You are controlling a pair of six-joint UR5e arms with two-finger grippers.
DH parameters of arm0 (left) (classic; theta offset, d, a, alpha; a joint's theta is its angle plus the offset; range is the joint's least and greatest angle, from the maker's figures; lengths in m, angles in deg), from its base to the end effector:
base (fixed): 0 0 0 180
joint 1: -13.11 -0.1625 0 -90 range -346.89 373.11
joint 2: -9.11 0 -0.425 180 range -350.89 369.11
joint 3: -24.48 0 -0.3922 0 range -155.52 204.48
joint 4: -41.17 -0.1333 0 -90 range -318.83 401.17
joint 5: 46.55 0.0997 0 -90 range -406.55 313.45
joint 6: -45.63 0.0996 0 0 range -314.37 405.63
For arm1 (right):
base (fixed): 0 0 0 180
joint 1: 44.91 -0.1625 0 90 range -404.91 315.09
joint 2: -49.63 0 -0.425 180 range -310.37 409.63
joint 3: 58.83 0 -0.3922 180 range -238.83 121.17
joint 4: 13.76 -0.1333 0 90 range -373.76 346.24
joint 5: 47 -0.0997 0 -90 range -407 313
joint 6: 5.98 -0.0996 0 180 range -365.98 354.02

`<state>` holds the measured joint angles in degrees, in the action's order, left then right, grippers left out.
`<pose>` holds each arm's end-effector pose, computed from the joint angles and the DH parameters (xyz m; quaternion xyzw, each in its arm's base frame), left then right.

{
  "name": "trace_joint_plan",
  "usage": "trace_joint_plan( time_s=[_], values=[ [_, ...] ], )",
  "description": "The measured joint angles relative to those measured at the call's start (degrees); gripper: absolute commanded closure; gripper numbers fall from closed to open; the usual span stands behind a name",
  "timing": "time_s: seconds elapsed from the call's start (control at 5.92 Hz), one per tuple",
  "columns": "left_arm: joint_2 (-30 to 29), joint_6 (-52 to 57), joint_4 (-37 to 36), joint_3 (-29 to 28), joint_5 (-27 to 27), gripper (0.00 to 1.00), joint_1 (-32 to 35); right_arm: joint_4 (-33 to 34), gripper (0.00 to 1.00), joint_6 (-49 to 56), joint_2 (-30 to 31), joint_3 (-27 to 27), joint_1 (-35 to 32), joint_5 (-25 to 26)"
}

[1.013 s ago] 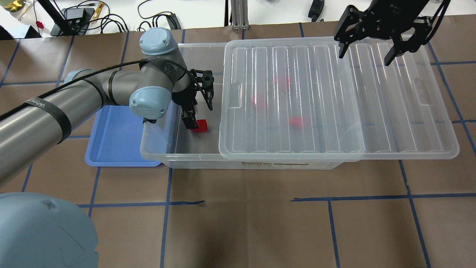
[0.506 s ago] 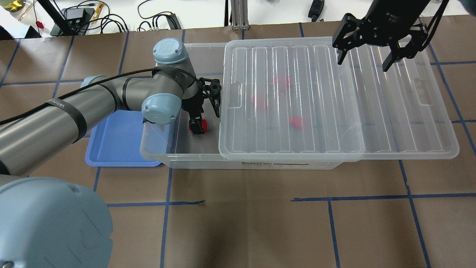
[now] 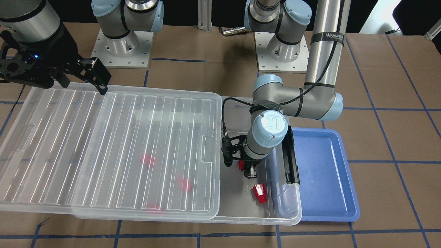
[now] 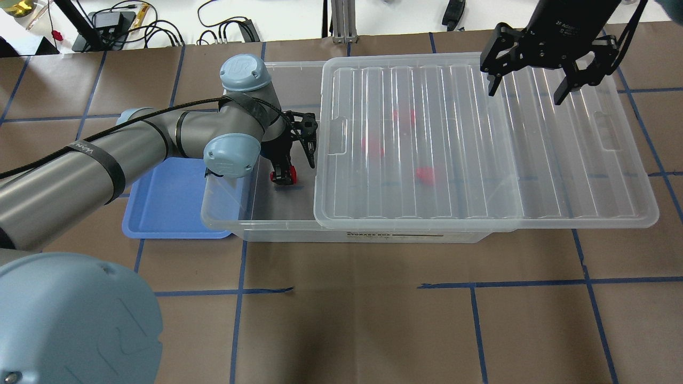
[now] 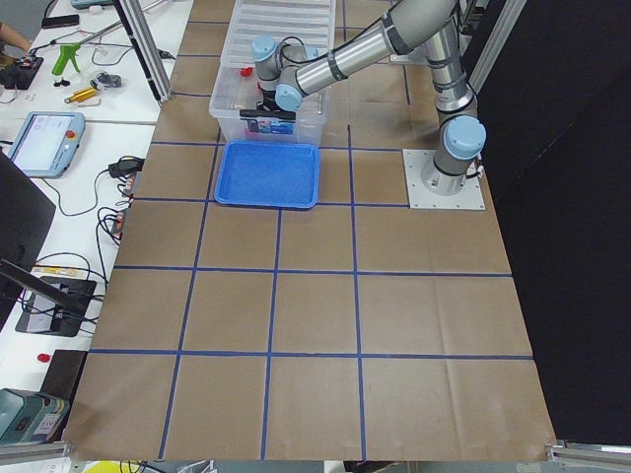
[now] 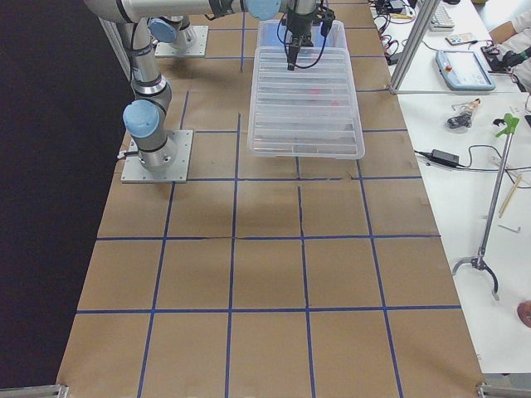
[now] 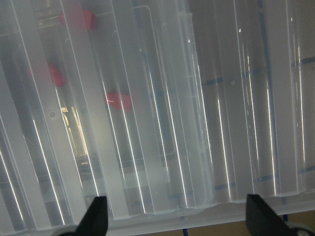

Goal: Place red block in blue tray from box

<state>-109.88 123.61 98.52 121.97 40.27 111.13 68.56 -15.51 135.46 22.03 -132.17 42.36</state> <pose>-0.2232 -0.5888 0.1952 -0.6807 -0.7313 -0.0115 0.0419 0.1096 -0.5223 0.5162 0.1070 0.9940 0.0239 0.0042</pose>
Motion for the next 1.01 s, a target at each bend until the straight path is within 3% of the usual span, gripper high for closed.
trace_joint_plan(
  time_s=[0.34, 1.01],
  values=[
    [3.1, -0.6, 1.0, -1.0, 0.5, 0.88, -0.2, 0.3, 0.0, -0.3, 0.0, 0.1, -0.5, 0.6],
    [14.9, 0.9, 15.4, -6.0, 1.5, 0.88, -4.5, 0.5, 0.0, 3.8, -0.6, 0.2, 1.3, 1.5]
  ],
)
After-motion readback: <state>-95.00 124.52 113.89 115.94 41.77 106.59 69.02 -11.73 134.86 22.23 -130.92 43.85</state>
